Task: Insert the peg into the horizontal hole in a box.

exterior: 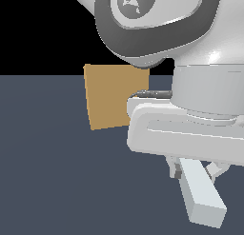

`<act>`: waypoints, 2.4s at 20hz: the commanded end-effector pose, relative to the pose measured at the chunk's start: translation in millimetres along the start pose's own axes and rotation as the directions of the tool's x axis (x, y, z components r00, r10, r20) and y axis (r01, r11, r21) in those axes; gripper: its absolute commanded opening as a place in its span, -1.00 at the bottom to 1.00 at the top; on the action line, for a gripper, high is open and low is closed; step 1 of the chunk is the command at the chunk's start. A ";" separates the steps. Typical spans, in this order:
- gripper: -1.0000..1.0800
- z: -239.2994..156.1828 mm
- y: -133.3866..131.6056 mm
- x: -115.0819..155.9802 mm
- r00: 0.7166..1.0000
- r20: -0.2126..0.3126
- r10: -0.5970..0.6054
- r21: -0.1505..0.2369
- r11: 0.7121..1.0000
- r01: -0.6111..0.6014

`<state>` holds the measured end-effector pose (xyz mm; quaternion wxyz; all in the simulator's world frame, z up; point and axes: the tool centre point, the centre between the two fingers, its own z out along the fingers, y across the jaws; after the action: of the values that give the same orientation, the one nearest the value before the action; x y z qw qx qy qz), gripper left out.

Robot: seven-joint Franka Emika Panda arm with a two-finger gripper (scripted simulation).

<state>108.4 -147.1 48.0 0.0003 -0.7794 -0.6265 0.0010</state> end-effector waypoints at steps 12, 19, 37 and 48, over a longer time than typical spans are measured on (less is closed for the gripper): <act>-1.00 -20.0 -29.6 105.6 0.910 0.000 -0.414 -0.003 0.910 0.414; -1.00 -24.2 -44.3 127.4 0.864 0.000 -0.503 -0.002 0.864 0.503; -1.00 -24.1 -49.2 133.3 0.860 0.000 -0.511 -0.001 0.860 0.511; -1.00 -25.2 -90.8 200.7 0.859 0.001 -0.511 -0.003 0.859 0.511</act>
<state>66.8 54.4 71.4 0.0004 -0.5858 -0.8105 0.0011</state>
